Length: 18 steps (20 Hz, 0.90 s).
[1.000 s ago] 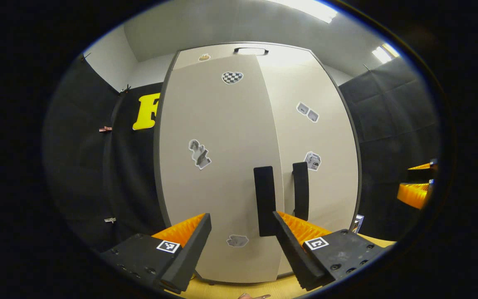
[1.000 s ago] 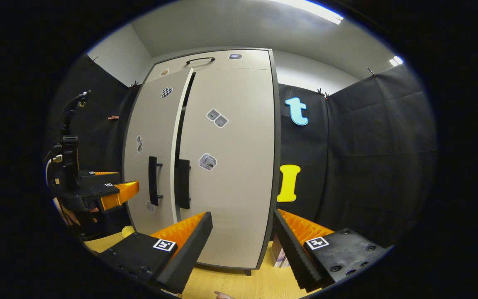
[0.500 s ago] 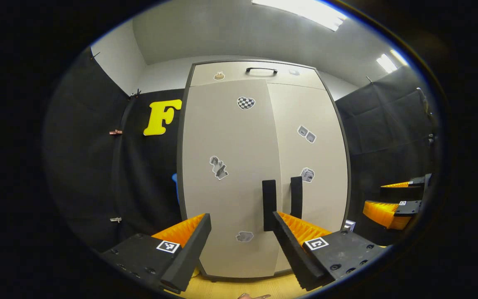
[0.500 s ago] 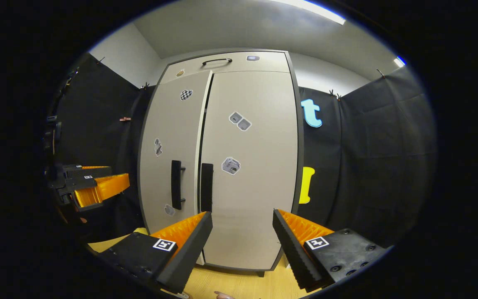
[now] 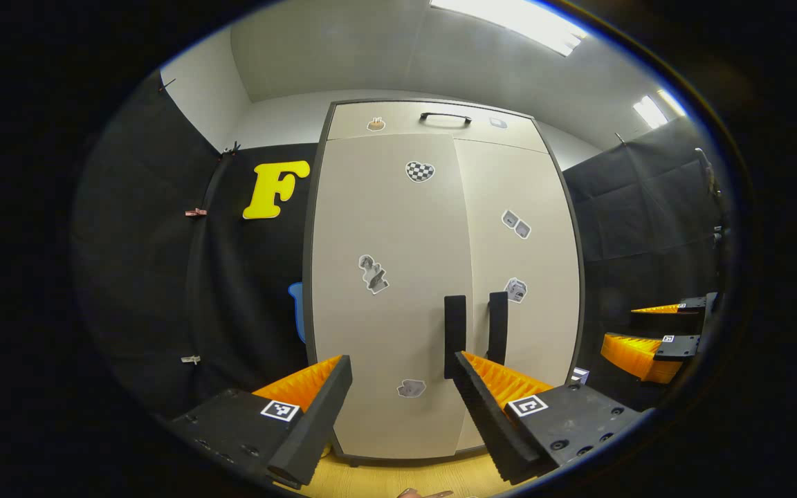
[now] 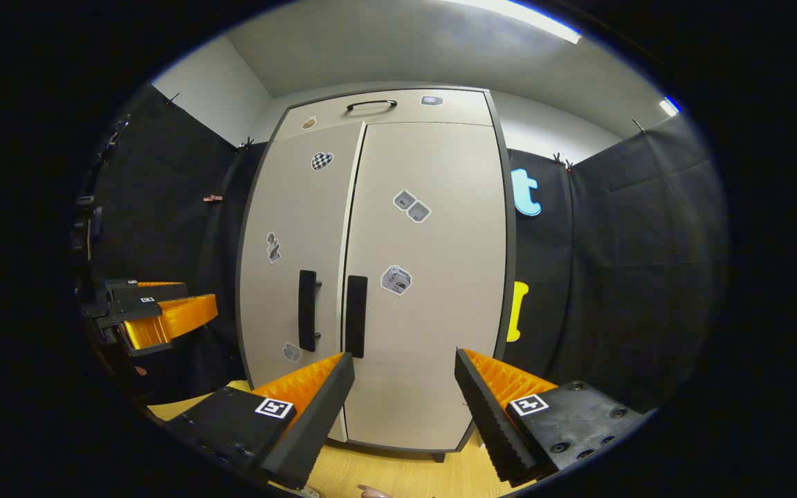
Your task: Grasp the bottle in the cabinet with the left hand and place it on the coaster, then close the right door with the right hand and the left door with the left hand.
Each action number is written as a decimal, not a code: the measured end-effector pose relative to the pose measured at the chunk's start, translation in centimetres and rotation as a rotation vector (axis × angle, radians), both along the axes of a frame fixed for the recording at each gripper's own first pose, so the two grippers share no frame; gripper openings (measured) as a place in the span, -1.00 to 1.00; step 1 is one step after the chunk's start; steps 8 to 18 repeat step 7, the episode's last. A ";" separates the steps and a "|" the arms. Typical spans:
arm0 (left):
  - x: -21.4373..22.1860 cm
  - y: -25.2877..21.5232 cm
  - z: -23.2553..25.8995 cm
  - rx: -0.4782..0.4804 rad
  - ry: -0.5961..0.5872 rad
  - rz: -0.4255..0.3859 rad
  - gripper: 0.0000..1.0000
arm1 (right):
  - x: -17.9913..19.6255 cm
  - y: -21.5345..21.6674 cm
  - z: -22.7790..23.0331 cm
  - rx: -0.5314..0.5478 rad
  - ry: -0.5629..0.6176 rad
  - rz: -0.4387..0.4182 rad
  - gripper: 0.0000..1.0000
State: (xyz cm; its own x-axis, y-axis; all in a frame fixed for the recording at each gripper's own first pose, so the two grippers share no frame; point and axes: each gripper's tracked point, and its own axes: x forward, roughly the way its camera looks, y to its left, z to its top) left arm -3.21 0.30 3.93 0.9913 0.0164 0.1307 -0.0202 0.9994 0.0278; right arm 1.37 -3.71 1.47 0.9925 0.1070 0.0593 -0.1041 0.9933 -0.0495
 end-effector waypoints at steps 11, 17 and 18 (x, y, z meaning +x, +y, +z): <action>0.2 -0.3 0.0 0.006 -0.008 -0.012 0.86 | -0.4 -0.3 0.1 0.002 -0.002 -0.018 0.94; 0.2 -0.3 0.0 0.006 -0.008 -0.012 0.86 | -0.4 -0.3 0.1 0.002 -0.002 -0.018 0.94; 0.2 -0.3 0.0 0.006 -0.008 -0.012 0.86 | -0.4 -0.3 0.1 0.002 -0.002 -0.018 0.94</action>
